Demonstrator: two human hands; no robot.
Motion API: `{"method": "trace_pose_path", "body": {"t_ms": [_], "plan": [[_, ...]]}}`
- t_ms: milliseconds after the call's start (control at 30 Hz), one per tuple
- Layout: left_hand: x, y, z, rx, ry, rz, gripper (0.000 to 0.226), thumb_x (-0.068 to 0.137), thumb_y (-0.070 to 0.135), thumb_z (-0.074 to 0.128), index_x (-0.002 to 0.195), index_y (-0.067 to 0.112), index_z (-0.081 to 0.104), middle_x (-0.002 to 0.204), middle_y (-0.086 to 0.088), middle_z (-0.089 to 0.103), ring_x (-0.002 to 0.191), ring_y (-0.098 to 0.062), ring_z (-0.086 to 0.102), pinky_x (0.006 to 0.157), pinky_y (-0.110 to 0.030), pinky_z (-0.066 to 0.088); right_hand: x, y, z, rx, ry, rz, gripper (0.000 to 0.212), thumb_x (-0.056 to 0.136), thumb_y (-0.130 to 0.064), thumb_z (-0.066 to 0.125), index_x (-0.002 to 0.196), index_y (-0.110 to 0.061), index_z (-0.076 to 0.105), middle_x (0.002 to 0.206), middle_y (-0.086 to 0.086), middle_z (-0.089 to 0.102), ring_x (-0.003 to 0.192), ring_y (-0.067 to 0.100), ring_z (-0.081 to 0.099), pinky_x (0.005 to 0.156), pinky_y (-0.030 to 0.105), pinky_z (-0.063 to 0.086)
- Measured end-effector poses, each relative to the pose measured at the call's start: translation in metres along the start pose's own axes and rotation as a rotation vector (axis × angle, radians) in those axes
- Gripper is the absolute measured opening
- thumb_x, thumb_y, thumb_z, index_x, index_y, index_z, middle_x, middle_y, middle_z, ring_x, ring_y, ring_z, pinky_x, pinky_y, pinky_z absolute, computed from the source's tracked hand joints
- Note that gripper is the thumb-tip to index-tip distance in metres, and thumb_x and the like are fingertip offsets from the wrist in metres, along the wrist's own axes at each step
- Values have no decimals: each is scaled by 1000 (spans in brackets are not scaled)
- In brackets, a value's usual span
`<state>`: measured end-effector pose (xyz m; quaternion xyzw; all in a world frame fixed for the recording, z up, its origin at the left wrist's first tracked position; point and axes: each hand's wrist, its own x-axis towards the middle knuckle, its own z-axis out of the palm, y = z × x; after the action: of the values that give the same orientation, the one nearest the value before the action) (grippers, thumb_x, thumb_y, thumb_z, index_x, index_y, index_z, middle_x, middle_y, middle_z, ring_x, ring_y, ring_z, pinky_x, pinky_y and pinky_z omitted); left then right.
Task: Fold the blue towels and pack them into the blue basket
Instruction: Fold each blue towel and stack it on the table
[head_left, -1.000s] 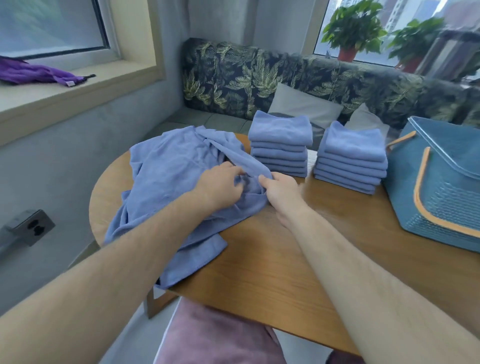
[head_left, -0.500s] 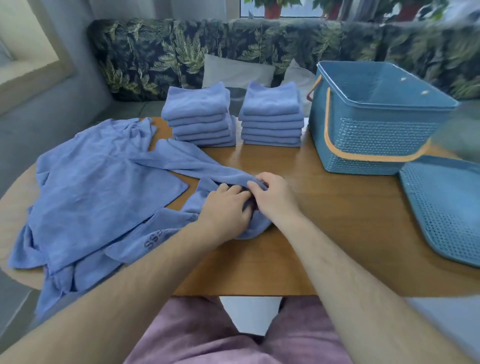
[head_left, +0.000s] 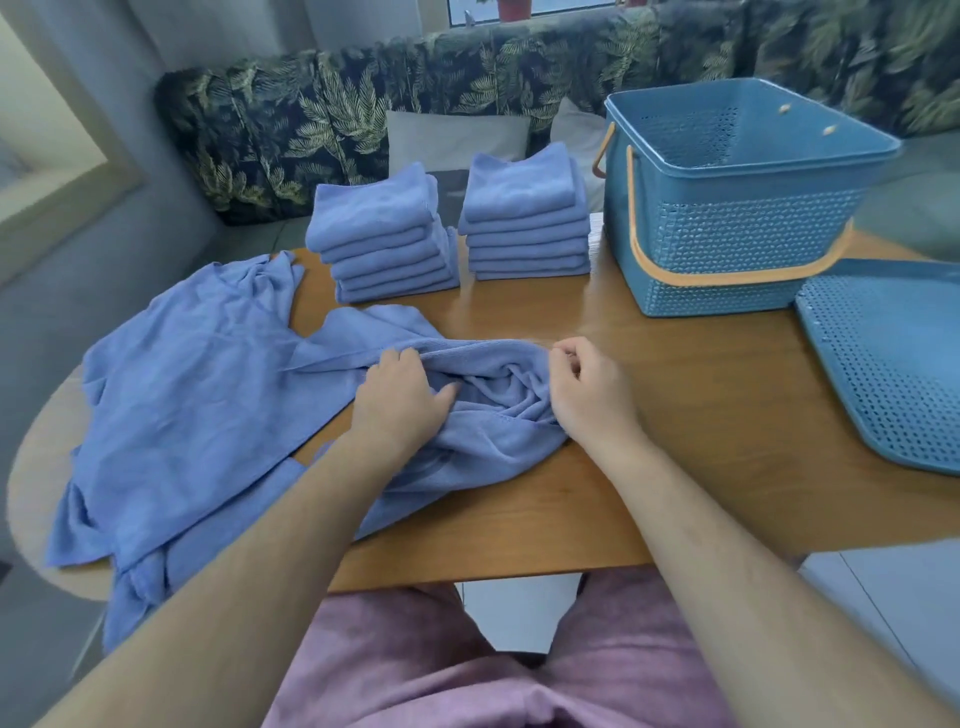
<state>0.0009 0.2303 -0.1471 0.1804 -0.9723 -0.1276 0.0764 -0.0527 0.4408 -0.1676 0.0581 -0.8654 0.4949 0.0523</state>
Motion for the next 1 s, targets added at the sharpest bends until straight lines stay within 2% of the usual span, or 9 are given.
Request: {"method": "trace_pose_path", "body": {"t_ms": [100, 233, 367, 467, 600, 733, 800, 867, 1000], "plan": [[-14, 2, 14, -87, 67, -104, 56, 90, 56, 61, 110, 4, 51, 118, -14, 52, 112, -34, 53, 95, -44, 47, -8, 5, -5, -77, 25, -11, 21, 90, -28, 51, 101, -24, 69, 93, -9, 67, 95, 16, 62, 85, 36, 52], [-19, 2, 14, -176, 72, -122, 41, 95, 45, 57, 116, 11, 53, 125, -11, 50, 118, -33, 49, 100, -46, 41, -18, 9, -8, -222, -3, -92, 16, 78, -48, 59, 76, -33, 65, 88, -10, 60, 90, 17, 59, 80, 35, 51], [-22, -2, 9, -242, 104, -45, 16, 96, 31, 56, 100, 16, 53, 110, -6, 56, 103, -30, 54, 90, -47, 45, -19, 7, -12, -231, -30, -159, 11, 92, -37, 62, 85, -30, 67, 89, -14, 58, 87, 13, 59, 82, 32, 47], [-29, -4, 7, -344, 168, -9, 11, 97, 28, 56, 96, 18, 51, 91, 1, 60, 89, -24, 57, 84, -46, 48, -18, 5, -15, -115, -8, -111, 12, 99, -33, 55, 92, -27, 61, 86, -15, 62, 85, 11, 59, 77, 30, 44], [-32, -6, 3, -579, 168, -69, 14, 101, 33, 54, 104, 20, 50, 84, 7, 59, 80, -10, 59, 77, -32, 45, -17, 3, -16, -15, 14, -72, 13, 103, -32, 50, 101, -22, 58, 91, -14, 65, 89, 13, 61, 78, 34, 47], [-33, -10, 1, -774, 222, -99, 11, 99, 22, 58, 105, 17, 49, 89, 5, 52, 69, 7, 51, 66, -13, 39, -14, 4, -18, 118, 37, -24, 8, 102, -33, 55, 97, -27, 58, 91, -15, 67, 86, 4, 63, 78, 31, 50], [-33, -13, 0, -851, 232, -119, 13, 97, 16, 60, 105, 18, 50, 96, 2, 52, 74, 1, 50, 69, -11, 40, -14, 5, -20, 173, 46, -10, 7, 101, -34, 58, 96, -29, 60, 91, -14, 71, 86, 1, 65, 79, 30, 53], [-33, -15, -1, -932, 212, -130, 17, 93, 9, 58, 104, 22, 52, 98, 2, 54, 76, -10, 49, 72, -21, 43, -16, 4, -21, 214, 43, -5, 4, 100, -31, 60, 100, -28, 63, 91, -15, 72, 86, -3, 66, 80, 26, 53], [-38, -18, -7, -1096, 126, -149, 31, 85, -2, 51, 99, 24, 62, 84, -1, 50, 68, -17, 41, 62, -29, 38, -18, 1, -23, 313, 32, -9, 7, 99, -26, 62, 104, -29, 65, 91, -12, 75, 87, -1, 68, 79, 23, 50]]}}
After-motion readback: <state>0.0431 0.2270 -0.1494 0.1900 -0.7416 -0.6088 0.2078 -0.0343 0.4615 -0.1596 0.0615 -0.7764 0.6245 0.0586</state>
